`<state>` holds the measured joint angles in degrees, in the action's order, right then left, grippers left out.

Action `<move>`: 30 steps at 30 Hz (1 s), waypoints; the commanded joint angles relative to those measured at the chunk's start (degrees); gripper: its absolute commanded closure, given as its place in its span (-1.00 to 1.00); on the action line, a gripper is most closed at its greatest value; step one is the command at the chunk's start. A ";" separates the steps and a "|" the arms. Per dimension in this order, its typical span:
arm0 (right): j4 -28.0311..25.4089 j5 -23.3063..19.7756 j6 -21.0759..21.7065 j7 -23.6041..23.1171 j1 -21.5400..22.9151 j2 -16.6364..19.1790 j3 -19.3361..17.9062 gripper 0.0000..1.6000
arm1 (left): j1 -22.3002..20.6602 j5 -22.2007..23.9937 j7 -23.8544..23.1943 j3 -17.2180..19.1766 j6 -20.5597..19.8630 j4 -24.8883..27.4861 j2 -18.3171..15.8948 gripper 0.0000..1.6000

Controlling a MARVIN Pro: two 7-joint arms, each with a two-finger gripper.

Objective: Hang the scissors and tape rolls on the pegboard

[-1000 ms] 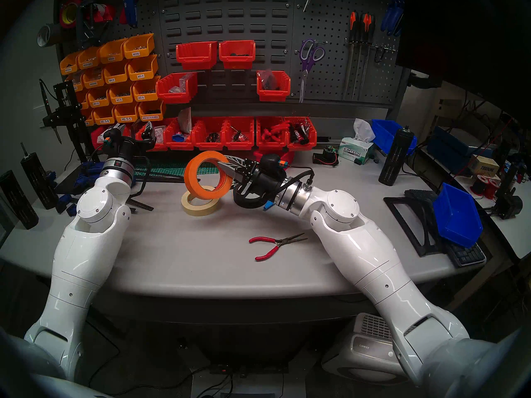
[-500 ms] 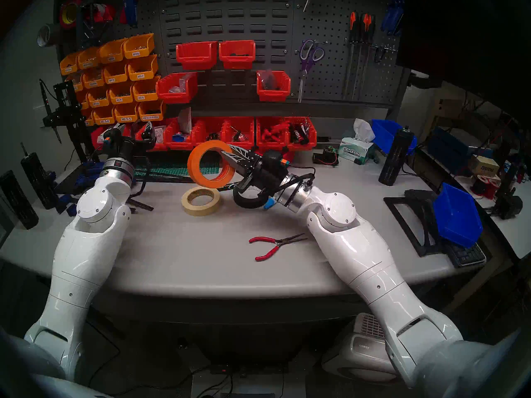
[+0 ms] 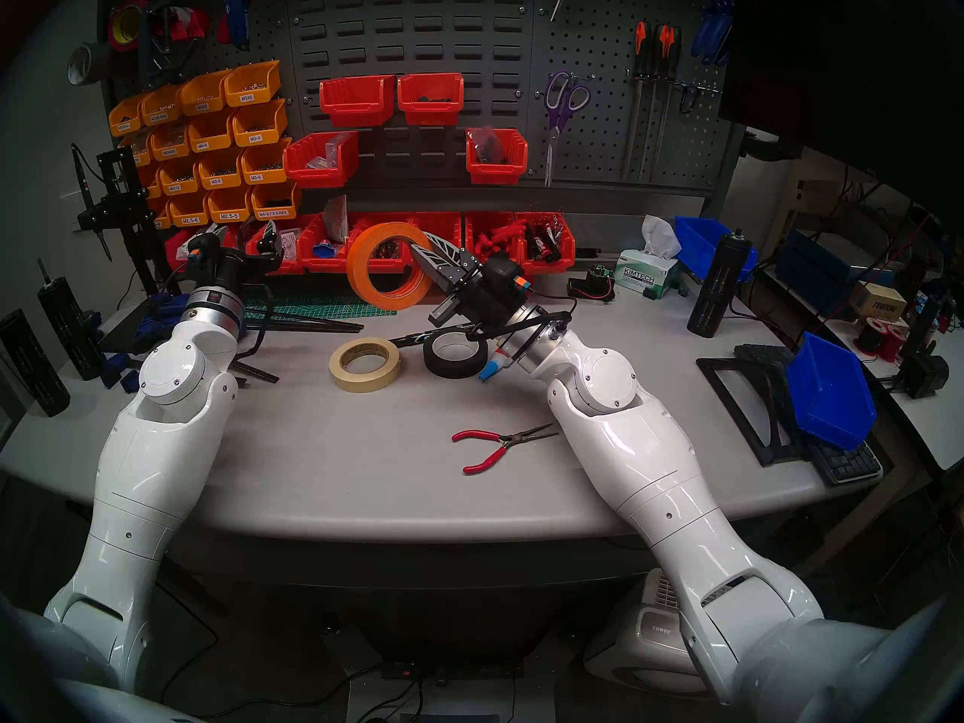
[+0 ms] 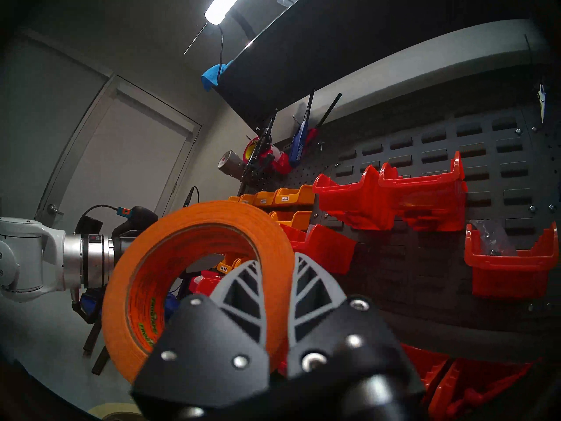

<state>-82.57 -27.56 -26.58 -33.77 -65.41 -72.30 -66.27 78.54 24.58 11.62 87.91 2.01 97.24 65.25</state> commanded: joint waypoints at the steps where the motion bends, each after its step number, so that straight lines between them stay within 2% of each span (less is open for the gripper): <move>1: -1.66 -0.24 -2.56 1.70 3.81 -2.56 -1.82 1.00 | -2.03 -0.02 -0.09 0.51 0.88 1.73 -0.09 -1.00; 15: -3.89 0.41 -2.07 3.23 5.11 -3.23 -2.95 1.00 | -2.04 -0.02 -0.10 0.51 0.91 1.73 -0.08 -1.00; 30: -3.48 2.48 -2.70 6.47 5.75 -4.74 -4.15 1.00 | -2.06 -0.02 -0.10 0.51 0.96 1.73 -0.07 -1.00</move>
<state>-84.42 -25.39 -28.20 -29.15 -62.39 -75.42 -69.11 78.54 24.58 11.62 87.91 2.01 97.24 65.25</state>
